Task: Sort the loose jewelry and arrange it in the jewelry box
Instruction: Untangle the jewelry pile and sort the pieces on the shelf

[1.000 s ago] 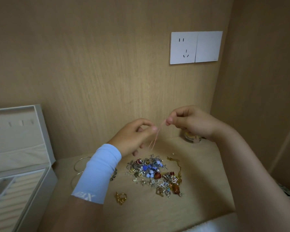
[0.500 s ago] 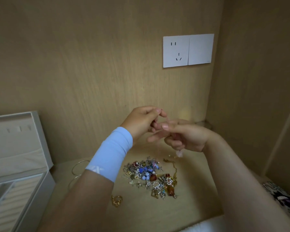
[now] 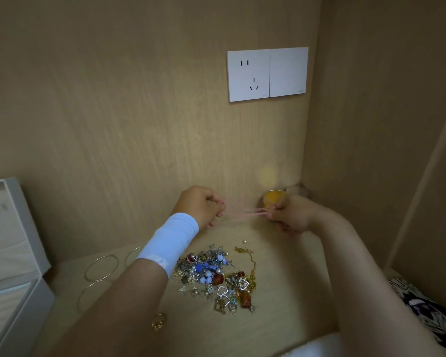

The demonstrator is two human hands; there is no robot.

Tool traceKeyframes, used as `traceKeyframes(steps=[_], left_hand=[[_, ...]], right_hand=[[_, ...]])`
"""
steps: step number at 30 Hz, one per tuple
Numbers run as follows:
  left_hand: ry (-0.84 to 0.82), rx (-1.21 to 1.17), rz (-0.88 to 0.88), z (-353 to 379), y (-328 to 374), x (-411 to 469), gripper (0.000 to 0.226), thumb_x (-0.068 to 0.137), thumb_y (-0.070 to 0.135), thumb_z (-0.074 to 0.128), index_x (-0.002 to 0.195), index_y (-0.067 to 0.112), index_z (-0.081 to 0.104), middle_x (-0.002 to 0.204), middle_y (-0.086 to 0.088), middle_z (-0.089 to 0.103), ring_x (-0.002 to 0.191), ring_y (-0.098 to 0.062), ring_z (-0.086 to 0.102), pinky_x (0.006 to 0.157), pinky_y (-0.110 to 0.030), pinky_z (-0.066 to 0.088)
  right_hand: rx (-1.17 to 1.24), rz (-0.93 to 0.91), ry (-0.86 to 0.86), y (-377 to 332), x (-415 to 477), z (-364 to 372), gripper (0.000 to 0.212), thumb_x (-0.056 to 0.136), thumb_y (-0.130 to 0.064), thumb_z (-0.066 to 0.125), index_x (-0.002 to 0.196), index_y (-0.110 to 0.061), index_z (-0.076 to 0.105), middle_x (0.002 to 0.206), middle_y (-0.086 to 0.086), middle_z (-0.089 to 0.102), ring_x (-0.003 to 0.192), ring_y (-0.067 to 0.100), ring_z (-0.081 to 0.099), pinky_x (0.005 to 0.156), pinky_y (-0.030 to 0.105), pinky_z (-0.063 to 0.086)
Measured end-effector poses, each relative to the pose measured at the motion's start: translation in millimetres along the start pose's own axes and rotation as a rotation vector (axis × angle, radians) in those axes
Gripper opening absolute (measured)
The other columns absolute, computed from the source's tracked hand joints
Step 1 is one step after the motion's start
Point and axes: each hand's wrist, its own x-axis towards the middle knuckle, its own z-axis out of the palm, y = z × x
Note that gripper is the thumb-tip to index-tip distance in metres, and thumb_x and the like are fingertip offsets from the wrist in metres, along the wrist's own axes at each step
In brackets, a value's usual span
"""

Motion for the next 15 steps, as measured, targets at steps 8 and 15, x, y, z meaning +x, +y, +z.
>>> traceKeyframes(steps=[8, 15], left_hand=[[-0.242, 0.713, 0.167, 8, -25, 16, 0.02, 0.092, 0.024, 0.066, 0.104, 0.014, 0.077, 0.107, -0.002, 0.073, 0.096, -0.018, 0.066, 0.086, -0.025, 0.05], [-0.301, 0.882, 0.148, 9, -33, 20, 0.029, 0.095, 0.032, 0.06, 0.108, 0.008, 0.073, 0.108, -0.007, 0.071, 0.097, -0.024, 0.066, 0.086, -0.033, 0.055]], right_hand=[[-0.183, -0.069, 0.249, 13, 22, 36, 0.01, 0.09, -0.018, 0.072, 0.098, -0.02, 0.078, 0.085, -0.004, 0.07, 0.074, 0.009, 0.059, 0.064, 0.021, 0.041], [-0.402, -0.065, 0.265, 10, 20, 45, 0.017, 0.089, -0.03, 0.072, 0.106, -0.03, 0.077, 0.107, -0.009, 0.073, 0.098, 0.013, 0.066, 0.087, 0.035, 0.056]])
